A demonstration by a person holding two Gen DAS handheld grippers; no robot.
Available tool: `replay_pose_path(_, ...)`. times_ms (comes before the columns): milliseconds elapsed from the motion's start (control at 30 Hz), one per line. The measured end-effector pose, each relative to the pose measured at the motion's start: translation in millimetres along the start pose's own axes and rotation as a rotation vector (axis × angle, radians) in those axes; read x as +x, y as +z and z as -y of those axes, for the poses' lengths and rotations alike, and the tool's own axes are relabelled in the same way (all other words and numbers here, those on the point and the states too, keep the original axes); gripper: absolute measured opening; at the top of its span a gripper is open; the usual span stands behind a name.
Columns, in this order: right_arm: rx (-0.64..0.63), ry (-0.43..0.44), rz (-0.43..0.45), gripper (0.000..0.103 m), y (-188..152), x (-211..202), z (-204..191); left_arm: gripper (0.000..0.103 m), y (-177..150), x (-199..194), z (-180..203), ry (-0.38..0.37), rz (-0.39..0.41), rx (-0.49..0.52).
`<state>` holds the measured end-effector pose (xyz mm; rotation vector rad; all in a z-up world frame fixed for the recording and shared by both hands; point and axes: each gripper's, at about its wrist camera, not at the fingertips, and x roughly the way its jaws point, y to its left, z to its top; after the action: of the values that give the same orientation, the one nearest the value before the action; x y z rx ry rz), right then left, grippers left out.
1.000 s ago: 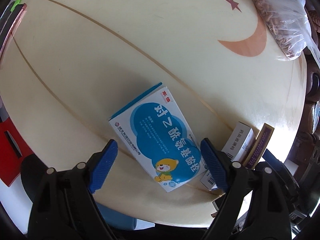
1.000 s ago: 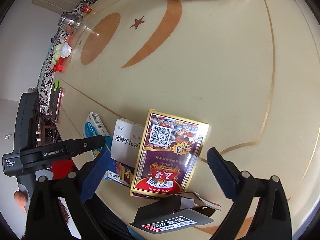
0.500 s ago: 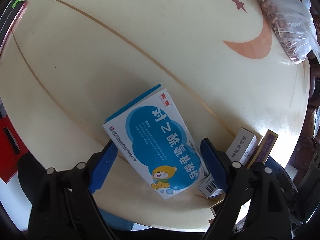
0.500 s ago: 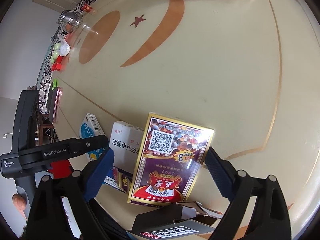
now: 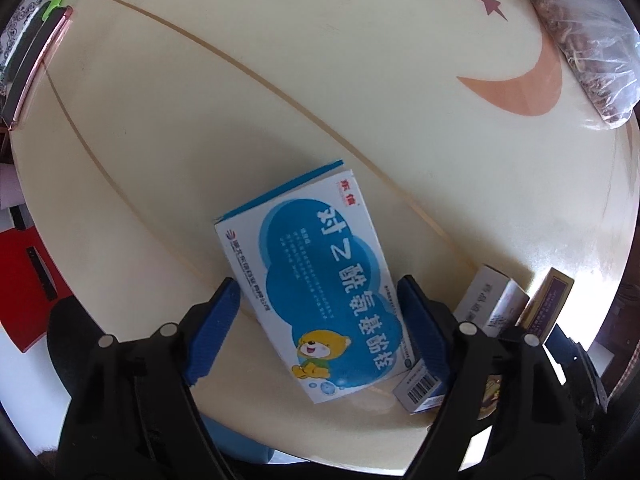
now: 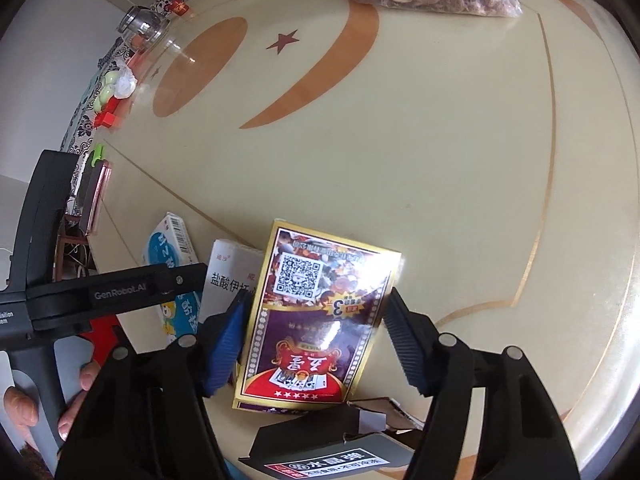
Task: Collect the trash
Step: 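Grasp the blue-white medicine box with the left tool while the right tool grasps the gold card box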
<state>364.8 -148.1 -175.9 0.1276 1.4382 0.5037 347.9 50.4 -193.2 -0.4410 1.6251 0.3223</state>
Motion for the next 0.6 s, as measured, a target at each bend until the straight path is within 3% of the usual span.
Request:
replay_pose_path(67,0.004,-0.006,0.007,0.065,-1,-1,0,0.071,1,-3,-1,-0.023,0.006,0.016)
replay_pose_path(167,0.001,-0.008,0.020,0.064,-3,-4,-2,0.071,3,-3,-2,-0.024,0.005,0.038)
replay_pose_path(333,-0.004,-0.013,0.073,0.064,-4,-23,-4,0.071,2,-14,-4,-0.002,0.073,0.098)
replay_pose_path(600,0.020,-0.022,0.171,0.064,3,-56,-7,0.070,0,-40,-16,-0.029,0.153,0.155)
